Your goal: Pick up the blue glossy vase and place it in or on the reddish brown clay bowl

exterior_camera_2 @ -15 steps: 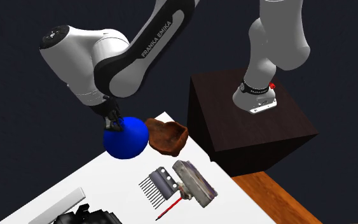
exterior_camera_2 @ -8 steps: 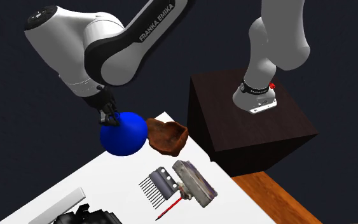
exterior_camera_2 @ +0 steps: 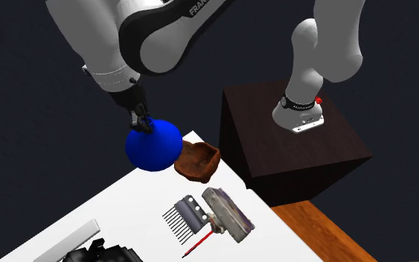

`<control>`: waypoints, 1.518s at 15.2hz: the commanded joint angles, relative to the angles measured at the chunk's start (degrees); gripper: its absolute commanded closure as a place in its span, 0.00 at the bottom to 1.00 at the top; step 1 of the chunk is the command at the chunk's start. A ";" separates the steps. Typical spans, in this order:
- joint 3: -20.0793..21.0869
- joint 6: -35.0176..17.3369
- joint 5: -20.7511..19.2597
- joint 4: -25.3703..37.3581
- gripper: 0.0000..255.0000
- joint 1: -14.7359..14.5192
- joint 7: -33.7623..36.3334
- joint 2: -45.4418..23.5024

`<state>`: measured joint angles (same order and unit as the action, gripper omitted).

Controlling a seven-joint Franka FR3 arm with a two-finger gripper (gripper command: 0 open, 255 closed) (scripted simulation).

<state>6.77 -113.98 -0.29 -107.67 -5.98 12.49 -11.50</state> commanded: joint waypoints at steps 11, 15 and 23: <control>-1.81 4.48 2.24 -19.72 1.00 2.00 -4.78 24.32; -1.75 1.33 2.22 -21.95 1.00 1.98 -4.77 23.40; -1.62 -5.03 2.12 -25.84 1.00 1.96 -4.72 20.92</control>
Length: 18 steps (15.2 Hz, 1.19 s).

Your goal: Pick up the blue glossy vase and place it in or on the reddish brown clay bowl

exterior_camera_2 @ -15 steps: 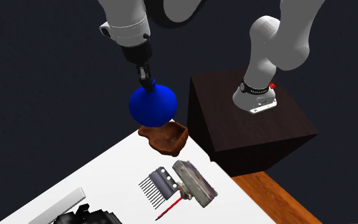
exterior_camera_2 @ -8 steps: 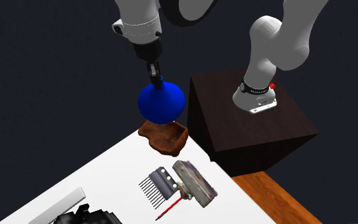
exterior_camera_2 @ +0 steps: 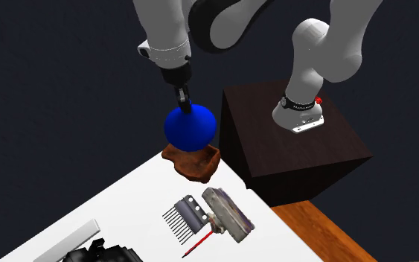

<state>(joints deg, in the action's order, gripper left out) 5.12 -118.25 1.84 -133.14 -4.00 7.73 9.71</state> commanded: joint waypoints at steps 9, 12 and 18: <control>0.17 -8.03 -0.24 -3.83 1.00 -0.02 0.18 -4.11; 0.20 -10.46 -0.36 -4.75 1.00 -0.01 0.26 -5.63; 0.24 -14.36 -0.59 -6.00 1.00 -0.01 0.41 -8.28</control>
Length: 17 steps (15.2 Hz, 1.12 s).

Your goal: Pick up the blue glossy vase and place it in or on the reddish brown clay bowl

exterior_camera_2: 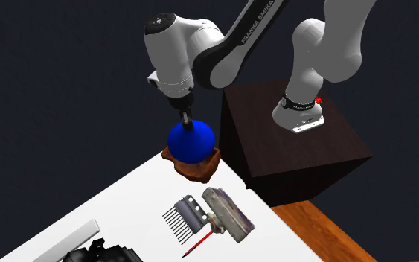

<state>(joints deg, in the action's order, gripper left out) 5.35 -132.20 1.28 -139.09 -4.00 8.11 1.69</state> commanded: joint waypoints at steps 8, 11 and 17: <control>0.01 -0.39 -0.03 -0.03 0.00 -0.01 0.03 -0.27; 0.01 -0.39 -0.03 -0.04 0.00 -0.01 0.03 -0.27; -0.11 7.36 0.29 3.52 0.00 0.04 -0.24 3.95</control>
<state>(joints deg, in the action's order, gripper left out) 5.28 -125.68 1.55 -136.02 -3.99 7.94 5.31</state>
